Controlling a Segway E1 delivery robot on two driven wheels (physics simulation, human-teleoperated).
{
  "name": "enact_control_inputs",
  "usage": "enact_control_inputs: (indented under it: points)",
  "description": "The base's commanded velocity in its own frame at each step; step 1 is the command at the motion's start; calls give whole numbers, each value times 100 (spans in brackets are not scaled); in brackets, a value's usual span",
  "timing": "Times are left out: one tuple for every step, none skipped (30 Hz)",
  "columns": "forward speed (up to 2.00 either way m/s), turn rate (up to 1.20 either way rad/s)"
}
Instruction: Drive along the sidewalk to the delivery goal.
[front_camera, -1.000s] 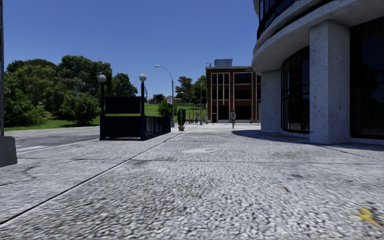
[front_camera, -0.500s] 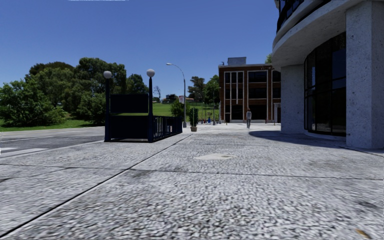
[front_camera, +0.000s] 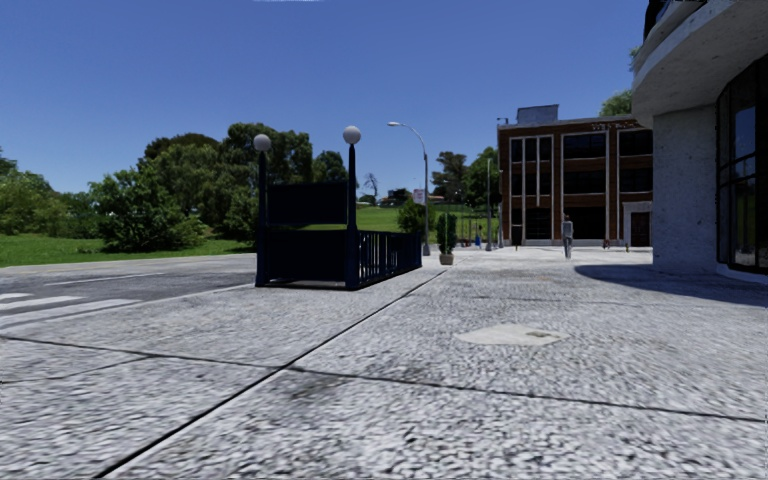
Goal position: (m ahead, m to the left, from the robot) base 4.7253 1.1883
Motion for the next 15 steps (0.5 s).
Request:
enact_control_inputs:
  points:
    - [164, 44]
    - [164, 44]
    - [164, 44]
    - [164, 44]
    - [164, 44]
    - [164, 44]
    - [164, 44]
    - [164, 44]
    - [164, 44]
    - [164, 44]
    - [164, 44]
    - [164, 44]
    - [164, 44]
    - [164, 44]
    - [164, 44]
